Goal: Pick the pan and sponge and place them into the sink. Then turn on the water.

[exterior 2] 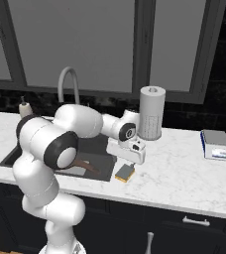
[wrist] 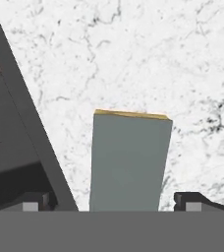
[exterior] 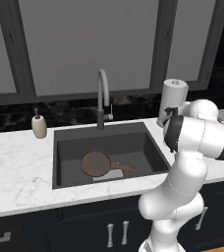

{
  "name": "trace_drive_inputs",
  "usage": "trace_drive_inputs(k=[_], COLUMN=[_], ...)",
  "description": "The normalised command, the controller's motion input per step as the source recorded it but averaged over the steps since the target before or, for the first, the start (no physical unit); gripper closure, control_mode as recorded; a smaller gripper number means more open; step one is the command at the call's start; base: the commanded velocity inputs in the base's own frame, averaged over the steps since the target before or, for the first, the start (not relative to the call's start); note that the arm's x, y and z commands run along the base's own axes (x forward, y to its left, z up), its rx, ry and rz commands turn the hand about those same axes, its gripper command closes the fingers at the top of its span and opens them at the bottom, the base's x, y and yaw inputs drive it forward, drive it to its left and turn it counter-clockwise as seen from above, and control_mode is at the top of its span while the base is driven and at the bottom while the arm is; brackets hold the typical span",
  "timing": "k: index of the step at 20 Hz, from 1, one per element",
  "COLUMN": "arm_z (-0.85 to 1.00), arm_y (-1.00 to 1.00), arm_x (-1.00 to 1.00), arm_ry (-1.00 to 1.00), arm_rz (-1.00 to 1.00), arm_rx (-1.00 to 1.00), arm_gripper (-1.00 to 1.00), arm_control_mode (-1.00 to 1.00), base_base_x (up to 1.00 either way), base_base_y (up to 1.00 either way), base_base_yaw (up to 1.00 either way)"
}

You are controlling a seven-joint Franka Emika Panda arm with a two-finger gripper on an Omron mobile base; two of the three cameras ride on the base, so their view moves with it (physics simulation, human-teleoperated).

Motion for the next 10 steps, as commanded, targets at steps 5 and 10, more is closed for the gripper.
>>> trace_drive_inputs(k=[5,10], arm_z=[-0.32,-0.25], arm_y=[-0.07,0.0], arm_x=[0.0,0.0], arm_ry=[0.0,0.0], arm_rz=[0.0,0.0], arm_rx=[0.01,0.03], arm_gripper=[-1.0,-1.0], arm_control_mode=[-1.0,-1.0], base_base_x=[0.0,0.0], base_base_y=[0.0,0.0], base_base_yaw=[0.0,0.0])
